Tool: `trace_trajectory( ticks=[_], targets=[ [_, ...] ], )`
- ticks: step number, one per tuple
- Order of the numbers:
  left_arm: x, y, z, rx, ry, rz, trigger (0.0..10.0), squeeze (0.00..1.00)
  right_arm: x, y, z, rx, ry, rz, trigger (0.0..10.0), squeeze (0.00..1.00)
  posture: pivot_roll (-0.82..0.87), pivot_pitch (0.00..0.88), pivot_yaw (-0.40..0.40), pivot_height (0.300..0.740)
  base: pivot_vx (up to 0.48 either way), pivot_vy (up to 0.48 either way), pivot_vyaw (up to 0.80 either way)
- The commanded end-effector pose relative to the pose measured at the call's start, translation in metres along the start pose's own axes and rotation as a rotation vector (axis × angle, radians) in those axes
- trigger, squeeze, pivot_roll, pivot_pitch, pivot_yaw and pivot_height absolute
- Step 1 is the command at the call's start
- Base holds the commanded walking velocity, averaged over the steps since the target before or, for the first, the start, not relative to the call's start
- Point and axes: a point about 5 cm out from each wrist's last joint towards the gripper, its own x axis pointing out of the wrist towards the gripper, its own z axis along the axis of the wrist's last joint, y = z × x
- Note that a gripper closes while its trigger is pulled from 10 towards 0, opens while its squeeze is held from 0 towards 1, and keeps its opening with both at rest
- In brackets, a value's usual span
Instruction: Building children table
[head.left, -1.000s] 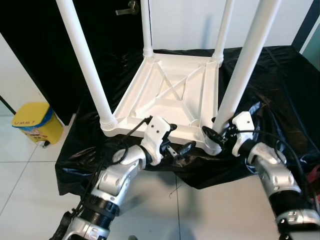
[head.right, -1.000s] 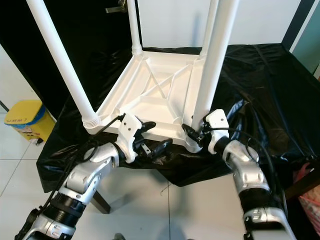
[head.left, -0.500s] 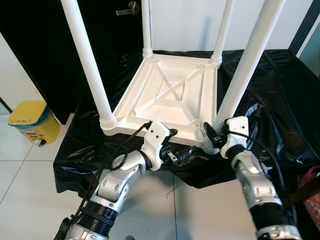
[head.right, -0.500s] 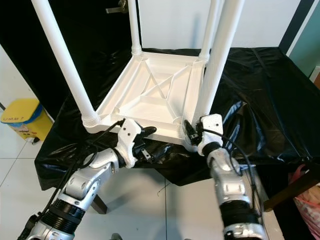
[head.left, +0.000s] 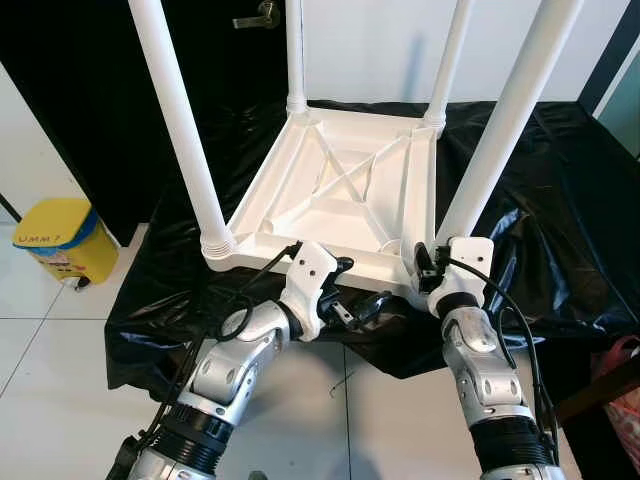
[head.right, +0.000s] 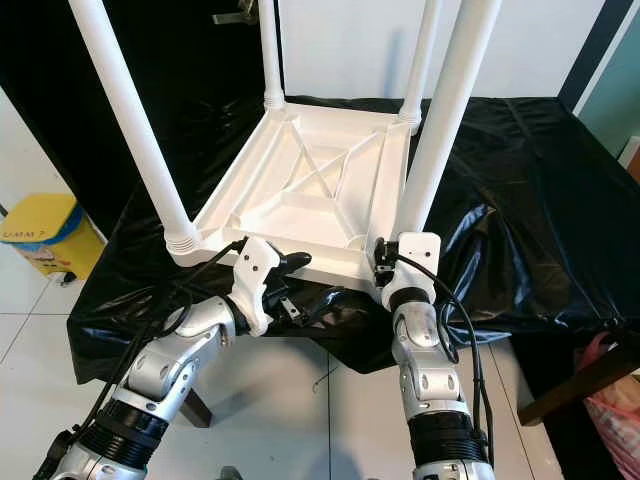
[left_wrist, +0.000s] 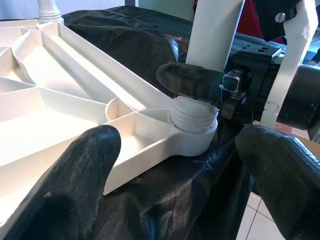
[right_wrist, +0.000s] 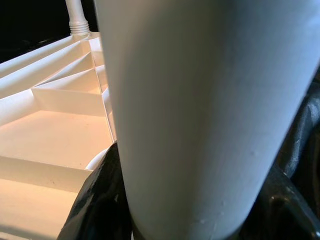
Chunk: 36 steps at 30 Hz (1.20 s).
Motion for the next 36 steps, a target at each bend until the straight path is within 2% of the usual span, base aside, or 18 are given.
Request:
trace_trajectory(
  ticks=[1, 6, 7, 8, 14, 17, 21, 22, 26, 30, 31, 36],
  targets=[
    [0.0, -0.001, -0.003, 0.001, 0.028, -0.014, 10.0, 0.0, -0.007, -0.004, -0.017, 0.04, 0.093, -0.052, 10.0, 0.0, -0.05, 0.0, -0.005, 0.74, 0.0, 0.0, 0.0],
    [0.0, -0.002, -0.003, 0.003, 0.031, -0.017, 10.0, 0.0, -0.007, 0.0, -0.015, 0.011, 0.085, -0.048, 10.0, 0.0, -0.04, 0.0, -0.004, 0.74, 0.0, 0.0, 0.0],
    [0.001, -0.002, -0.003, 0.004, 0.031, -0.02, 10.0, 0.0, -0.007, 0.001, -0.014, -0.008, 0.077, -0.047, 10.0, 0.97, -0.04, 0.0, -0.003, 0.74, 0.0, 0.0, 0.0],
    [0.002, -0.002, -0.002, 0.005, 0.028, -0.023, 10.0, 0.0, -0.007, 0.001, -0.013, -0.018, 0.068, -0.041, 10.0, 1.0, -0.04, 0.0, -0.002, 0.74, 0.0, 0.0, 0.0],
    [0.003, -0.002, 0.0, 0.007, 0.02, -0.028, 10.0, 0.0, -0.009, -0.002, -0.008, -0.027, 0.034, -0.02, 10.0, 1.0, -0.04, 0.0, 0.002, 0.74, 0.0, 0.0, 0.0],
    [0.0, -0.001, 0.001, 0.011, 0.021, -0.038, 10.0, 0.0, -0.016, -0.012, 0.003, -0.02, -0.037, 0.066, 10.0, 1.0, -0.05, 0.0, 0.014, 0.74, 0.0, 0.0, 0.0],
    [-0.003, 0.002, 0.001, 0.018, 0.029, -0.035, 10.0, 0.0, -0.021, -0.024, 0.006, -0.019, -0.051, 0.158, 10.0, 1.0, -0.05, 0.0, 0.02, 0.74, 0.0, 0.0, 0.0],
    [-0.004, 0.004, 0.001, 0.021, 0.032, -0.034, 10.0, 0.0, -0.023, -0.028, 0.007, -0.037, -0.056, 0.198, 10.0, 0.0, -0.06, 0.0, 0.024, 0.74, 0.0, 0.0, 0.0],
    [-0.004, 0.006, 0.002, 0.033, 0.043, -0.046, 10.0, 0.0, -0.022, -0.034, 0.01, -0.088, -0.043, 0.355, 10.0, 0.0, -0.07, 0.0, 0.035, 0.74, 0.0, 0.0, 0.0],
    [-0.002, 0.007, 0.006, 0.042, 0.035, -0.055, 10.0, 0.0, -0.019, -0.037, 0.012, -0.13, -0.034, 0.426, 10.0, 0.0, -0.06, 0.0, 0.04, 0.74, 0.0, 0.0, 0.0],
    [0.0, 0.007, 0.01, 0.046, 0.021, -0.062, 10.0, 0.0, -0.015, -0.042, 0.014, -0.172, -0.019, 0.49, 10.0, 0.0, -0.06, 0.0, 0.04, 0.74, 0.0, 0.0, 0.0],
    [0.001, 0.007, 0.012, 0.048, 0.014, -0.061, 10.0, 0.0, -0.006, -0.046, 0.014, -0.234, 0.011, 0.577, 10.0, 0.0, -0.06, 0.0, 0.043, 0.74, 0.0, 0.0, 0.0]
  ],
)
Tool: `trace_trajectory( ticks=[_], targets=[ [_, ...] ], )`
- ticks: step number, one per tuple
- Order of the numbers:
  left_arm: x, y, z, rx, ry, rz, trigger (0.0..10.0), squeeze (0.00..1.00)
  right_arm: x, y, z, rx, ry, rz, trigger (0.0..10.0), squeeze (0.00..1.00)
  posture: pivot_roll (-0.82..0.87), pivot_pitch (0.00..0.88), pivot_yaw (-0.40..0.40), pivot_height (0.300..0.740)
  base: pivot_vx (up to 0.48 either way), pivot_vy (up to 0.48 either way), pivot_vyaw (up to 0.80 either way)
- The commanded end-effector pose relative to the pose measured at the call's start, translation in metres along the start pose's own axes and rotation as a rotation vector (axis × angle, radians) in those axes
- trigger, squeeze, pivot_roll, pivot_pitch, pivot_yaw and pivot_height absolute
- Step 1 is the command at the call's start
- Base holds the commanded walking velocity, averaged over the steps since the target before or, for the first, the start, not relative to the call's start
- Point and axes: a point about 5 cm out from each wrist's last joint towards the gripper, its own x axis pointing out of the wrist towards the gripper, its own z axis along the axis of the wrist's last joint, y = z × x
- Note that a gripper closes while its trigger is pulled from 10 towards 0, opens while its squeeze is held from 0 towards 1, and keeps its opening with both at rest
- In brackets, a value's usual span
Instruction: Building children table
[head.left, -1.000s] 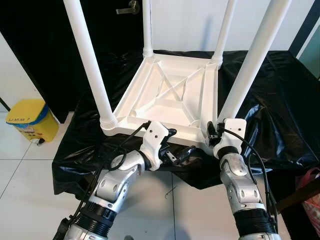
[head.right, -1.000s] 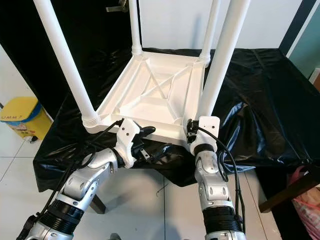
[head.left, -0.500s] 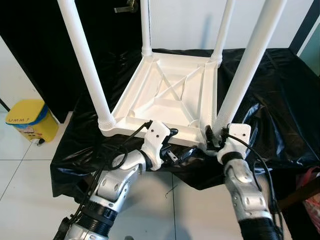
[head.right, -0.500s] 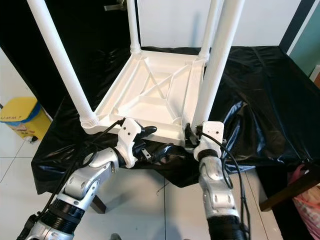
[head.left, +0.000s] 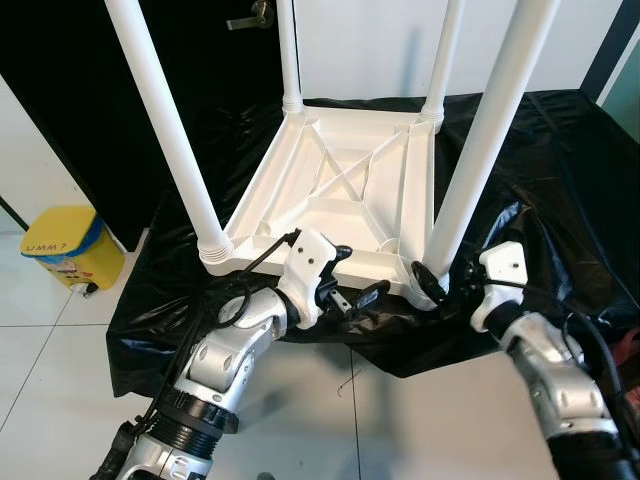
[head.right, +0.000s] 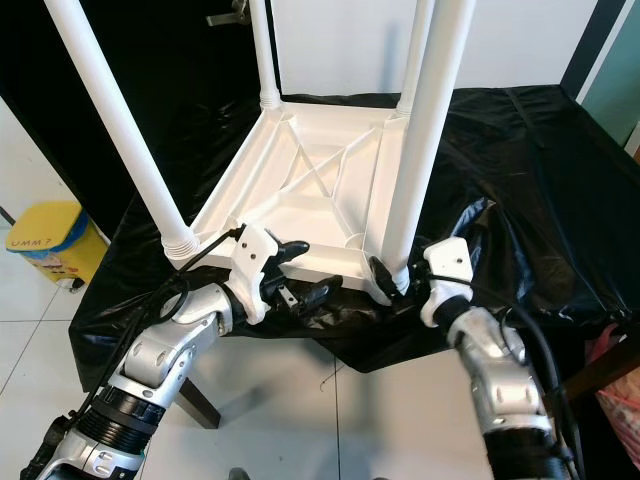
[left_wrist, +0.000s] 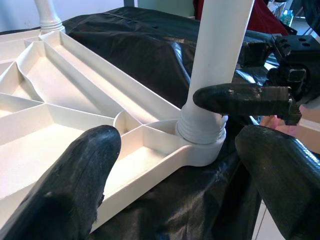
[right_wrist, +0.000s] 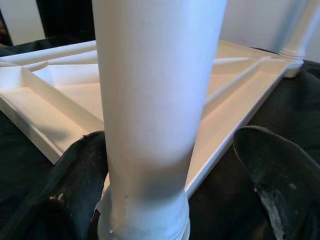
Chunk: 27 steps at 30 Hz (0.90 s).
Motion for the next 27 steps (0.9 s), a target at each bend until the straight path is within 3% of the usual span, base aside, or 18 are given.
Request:
trace_trajectory(
  ticks=[1, 4, 5, 7, 8, 10, 11, 20, 21, 27],
  targets=[
    [0.001, -0.002, 0.0, 0.001, 0.012, -0.058, 10.0, 0.0, 0.007, 0.002, -0.006, -0.005, 0.027, 0.057, 10.0, 0.0, -0.06, 0.0, 0.044, 0.74, 0.0, 0.0, 0.0],
    [0.002, -0.004, 0.0, -0.004, 0.007, -0.059, 10.0, 0.0, 0.017, 0.002, -0.007, -0.023, 0.037, 0.081, 10.0, 0.0, -0.06, 0.0, 0.042, 0.74, 0.0, 0.0, 0.0],
    [0.003, -0.005, -0.001, -0.008, 0.005, -0.062, 10.0, 0.0, 0.022, 0.003, -0.008, -0.025, 0.037, 0.089, 8.5, 0.0, -0.06, 0.0, 0.039, 0.74, 0.0, 0.0, 0.0],
    [0.003, -0.006, -0.001, -0.009, 0.005, -0.064, 10.0, 0.0, 0.023, 0.003, -0.008, -0.022, 0.037, 0.095, 8.5, 0.0, -0.06, 0.0, 0.039, 0.74, 0.0, 0.0, 0.0],
    [0.002, -0.006, -0.001, -0.007, 0.007, -0.067, 10.0, 0.0, 0.025, 0.005, -0.008, -0.015, 0.033, 0.103, 1.6, 0.0, -0.05, 0.0, 0.034, 0.74, 0.0, 0.0, 0.0],
    [0.002, -0.006, -0.002, -0.006, 0.009, -0.068, 10.0, 0.0, 0.025, 0.005, -0.008, -0.01, 0.03, 0.108, 1.6, 0.0, -0.05, 0.0, 0.034, 0.74, 0.0, 0.0, 0.0],
    [0.002, -0.006, -0.002, -0.004, 0.012, -0.068, 10.0, 0.0, 0.027, 0.006, -0.009, -0.004, 0.029, 0.117, 0.0, 0.0, -0.04, 0.0, 0.029, 0.74, 0.0, 0.0, 0.0],
    [-0.003, -0.003, -0.003, -0.003, 0.019, -0.053, 10.0, 0.0, 0.029, 0.005, -0.014, 0.022, 0.038, 0.124, 0.0, 0.0, -0.04, 0.0, 0.029, 0.74, 0.0, 0.0, 0.0],
    [-0.003, -0.004, -0.002, -0.007, 0.016, -0.059, 10.0, 0.0, 0.03, 0.004, -0.015, 0.015, 0.038, 0.106, 10.0, 0.0, -0.04, 0.0, 0.03, 0.74, 0.0, 0.0, 0.0],
    [-0.001, -0.005, -0.003, -0.006, 0.023, -0.065, 10.0, 0.0, 0.027, -0.001, -0.018, 0.006, 0.056, 0.008, 10.0, 0.0, -0.05, 0.0, 0.033, 0.74, 0.0, 0.0, 0.0]
  ],
)
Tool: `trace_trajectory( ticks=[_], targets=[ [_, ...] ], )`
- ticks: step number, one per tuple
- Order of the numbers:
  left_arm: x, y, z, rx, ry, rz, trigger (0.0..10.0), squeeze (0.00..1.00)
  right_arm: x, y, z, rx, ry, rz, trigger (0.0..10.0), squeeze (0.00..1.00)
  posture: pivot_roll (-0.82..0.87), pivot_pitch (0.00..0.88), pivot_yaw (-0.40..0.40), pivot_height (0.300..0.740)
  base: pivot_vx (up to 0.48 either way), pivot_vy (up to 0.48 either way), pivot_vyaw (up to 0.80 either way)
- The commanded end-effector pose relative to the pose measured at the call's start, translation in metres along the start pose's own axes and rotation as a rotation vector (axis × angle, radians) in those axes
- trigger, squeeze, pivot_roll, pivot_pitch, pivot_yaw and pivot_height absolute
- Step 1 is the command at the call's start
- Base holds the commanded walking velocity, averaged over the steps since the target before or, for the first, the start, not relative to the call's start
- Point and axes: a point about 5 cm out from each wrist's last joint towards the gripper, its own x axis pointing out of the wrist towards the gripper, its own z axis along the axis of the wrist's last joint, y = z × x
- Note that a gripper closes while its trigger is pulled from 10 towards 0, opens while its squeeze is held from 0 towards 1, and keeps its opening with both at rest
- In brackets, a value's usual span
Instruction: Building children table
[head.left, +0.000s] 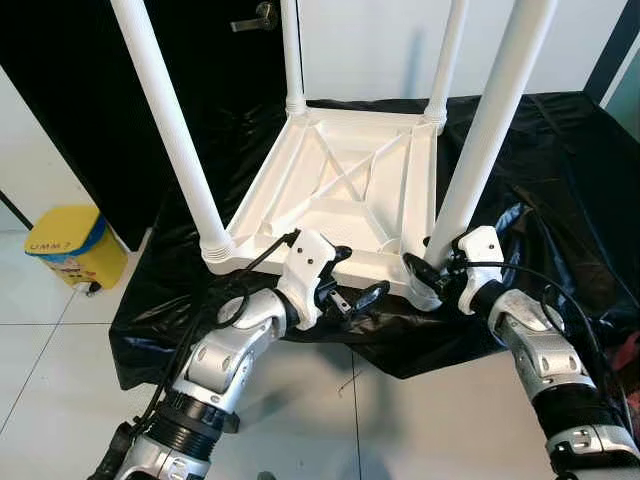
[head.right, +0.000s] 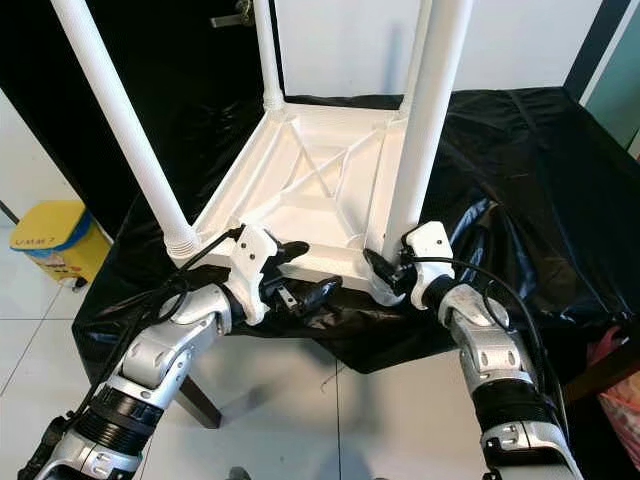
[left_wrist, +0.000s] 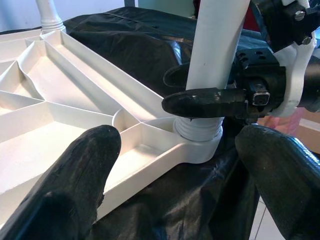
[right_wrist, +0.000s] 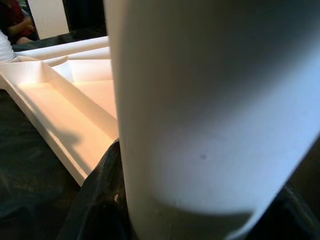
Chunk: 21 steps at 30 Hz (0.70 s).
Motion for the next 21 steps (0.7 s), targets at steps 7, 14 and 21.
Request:
trace_trajectory(
  ticks=[7, 14, 21],
  targets=[
    [0.001, -0.004, -0.005, -0.004, 0.032, -0.057, 10.0, 0.0, -0.003, 0.003, -0.012, -0.019, 0.052, -0.152, 10.0, 0.0, -0.06, 0.0, 0.032, 0.74, 0.0, 0.0, 0.0],
    [0.001, -0.006, -0.006, -0.015, 0.03, -0.06, 10.0, 0.0, 0.001, 0.029, -0.016, 0.108, 0.031, -0.351, 10.0, 0.0, -0.06, 0.0, 0.03, 0.74, 0.0, 0.0, 0.0],
    [0.002, -0.006, -0.005, -0.021, 0.021, -0.055, 10.0, 0.0, 0.005, 0.048, -0.02, 0.137, 0.048, -0.487, 10.0, 0.0, -0.05, 0.0, 0.019, 0.74, 0.0, 0.0, 0.0]
  ],
)
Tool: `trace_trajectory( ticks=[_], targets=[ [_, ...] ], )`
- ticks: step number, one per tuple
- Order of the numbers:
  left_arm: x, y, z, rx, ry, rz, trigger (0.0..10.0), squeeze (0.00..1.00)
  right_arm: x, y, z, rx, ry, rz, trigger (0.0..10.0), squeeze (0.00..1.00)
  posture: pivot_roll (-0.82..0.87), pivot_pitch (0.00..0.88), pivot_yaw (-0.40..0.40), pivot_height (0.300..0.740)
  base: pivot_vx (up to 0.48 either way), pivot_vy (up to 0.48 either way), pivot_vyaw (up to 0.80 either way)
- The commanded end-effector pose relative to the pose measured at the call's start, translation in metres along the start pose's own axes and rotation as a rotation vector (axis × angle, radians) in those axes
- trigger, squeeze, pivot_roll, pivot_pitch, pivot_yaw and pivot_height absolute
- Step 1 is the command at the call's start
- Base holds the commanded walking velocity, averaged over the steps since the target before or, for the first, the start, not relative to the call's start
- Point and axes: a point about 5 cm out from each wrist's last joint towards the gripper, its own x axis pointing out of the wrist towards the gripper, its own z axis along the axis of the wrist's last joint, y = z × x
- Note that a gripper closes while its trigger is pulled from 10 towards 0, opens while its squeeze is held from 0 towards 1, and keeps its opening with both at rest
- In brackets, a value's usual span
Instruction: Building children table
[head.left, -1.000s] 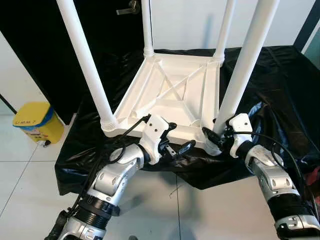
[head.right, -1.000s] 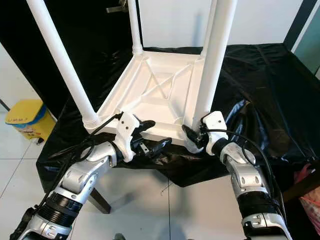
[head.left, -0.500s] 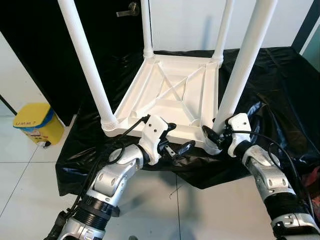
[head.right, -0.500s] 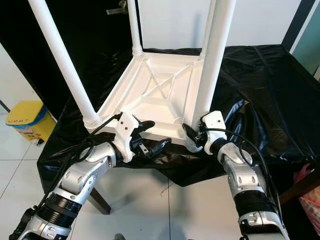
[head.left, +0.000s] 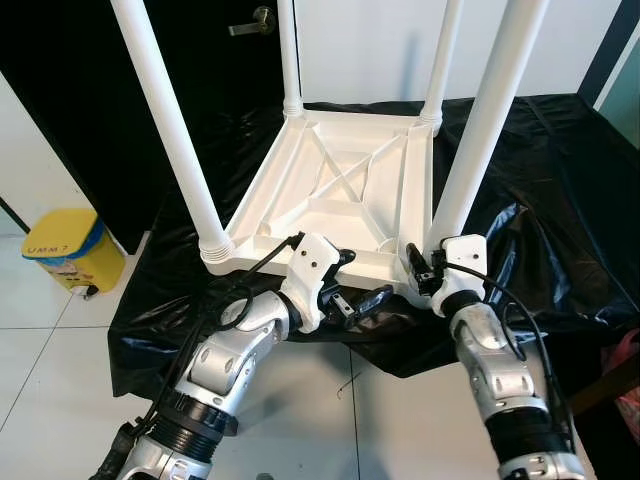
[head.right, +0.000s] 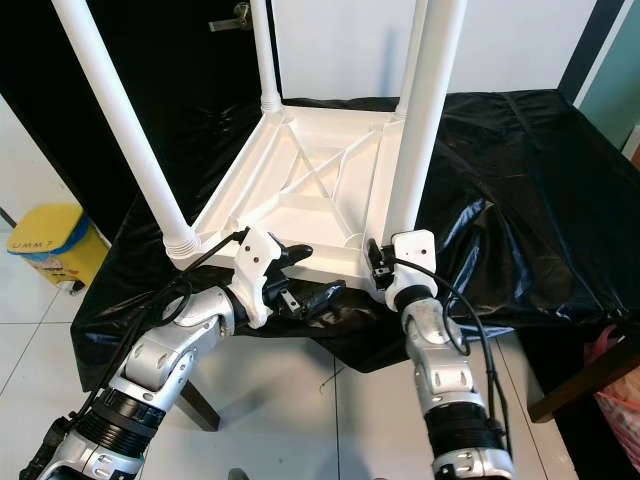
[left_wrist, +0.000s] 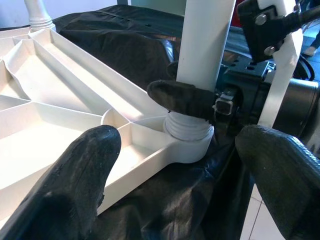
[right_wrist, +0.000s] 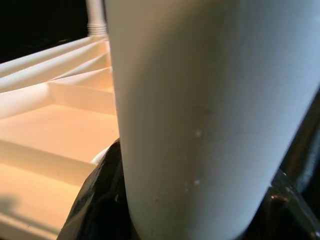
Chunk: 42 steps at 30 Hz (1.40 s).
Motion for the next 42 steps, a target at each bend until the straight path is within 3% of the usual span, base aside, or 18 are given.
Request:
trace_trajectory(
  ticks=[1, 5, 15, 16, 19, 20, 25, 27, 34, 35, 36, 37, 42],
  targets=[
    [-0.001, -0.002, -0.003, -0.014, 0.012, -0.038, 10.0, 0.0, -0.008, 0.006, -0.018, -0.005, 0.088, -0.022, 10.0, 0.0, -0.05, 0.0, 0.019, 0.74, 0.0, 0.0, 0.0],
    [-0.002, -0.003, -0.003, -0.016, 0.01, -0.035, 10.0, 0.0, -0.009, 0.013, -0.016, -0.013, 0.078, -0.023, 10.0, 0.0, -0.05, 0.0, 0.019, 0.74, 0.0, 0.0, 0.0],
    [-0.002, -0.003, -0.001, -0.016, 0.001, -0.031, 10.0, 0.0, -0.01, 0.013, -0.009, -0.021, 0.066, -0.065, 10.0, 0.0, -0.05, 0.0, 0.014, 0.74, 0.0, 0.0, 0.0],
    [-0.002, -0.004, -0.001, -0.019, -0.005, -0.035, 10.0, 0.0, -0.011, 0.014, -0.008, -0.023, 0.057, -0.066, 10.0, 0.3, -0.05, 0.0, 0.013, 0.74, 0.0, 0.0, 0.0],
    [-0.001, -0.005, -0.001, -0.019, -0.006, -0.036, 10.0, 0.0, -0.011, 0.014, -0.007, -0.025, 0.052, -0.066, 10.0, 0.3, -0.05, 0.0, 0.013, 0.74, 0.0, 0.0, 0.0],
    [-0.001, -0.005, -0.001, -0.018, -0.005, -0.036, 10.0, 0.0, -0.012, 0.014, -0.003, 0.002, 0.025, -0.048, 10.0, 1.0, -0.05, 0.0, 0.012, 0.74, 0.0, 0.0, 0.0],
    [-0.001, -0.005, -0.002, -0.014, 0.0, -0.032, 10.0, 0.0, -0.014, 0.009, 0.003, 0.055, -0.02, -0.009, 10.0, 1.0, -0.05, 0.0, 0.009, 0.74, 0.0, 0.0, 0.0],
    [-0.002, -0.005, -0.002, -0.013, 0.002, -0.028, 10.0, 0.0, -0.016, -0.001, 0.006, 0.067, -0.049, 0.059, 10.0, 1.0, -0.05, 0.0, 0.006, 0.74, 0.0, 0.0, 0.0],
    [-0.003, -0.005, -0.002, -0.015, 0.001, -0.025, 10.0, 0.0, -0.018, -0.018, 0.003, 0.033, -0.038, 0.182, 10.0, 1.0, -0.04, 0.0, 0.006, 0.74, 0.0, 0.0, 0.0],
    [-0.003, -0.005, -0.002, -0.016, 0.002, -0.025, 10.0, 0.0, -0.018, -0.022, 0.002, 0.01, -0.031, 0.212, 10.0, 0.56, -0.04, 0.0, 0.008, 0.74, 0.0, 0.0, 0.0],
    [-0.003, -0.005, -0.002, -0.016, 0.002, -0.024, 10.0, 0.0, -0.018, -0.024, 0.002, -0.006, -0.026, 0.231, 10.0, 0.56, -0.04, 0.0, 0.008, 0.74, 0.0, 0.0, 0.0],
    [-0.003, -0.005, -0.002, -0.016, 0.002, -0.025, 10.0, 0.0, -0.017, -0.026, 0.001, -0.024, -0.019, 0.259, 10.0, 0.0, -0.04, 0.0, 0.009, 0.74, 0.0, 0.0, 0.0],
    [-0.003, -0.005, -0.002, -0.016, 0.002, -0.026, 10.0, 0.0, -0.014, -0.025, 0.001, -0.064, -0.008, 0.33, 10.0, 0.0, -0.04, 0.0, 0.012, 0.74, 0.0, 0.0, 0.0]
  ],
)
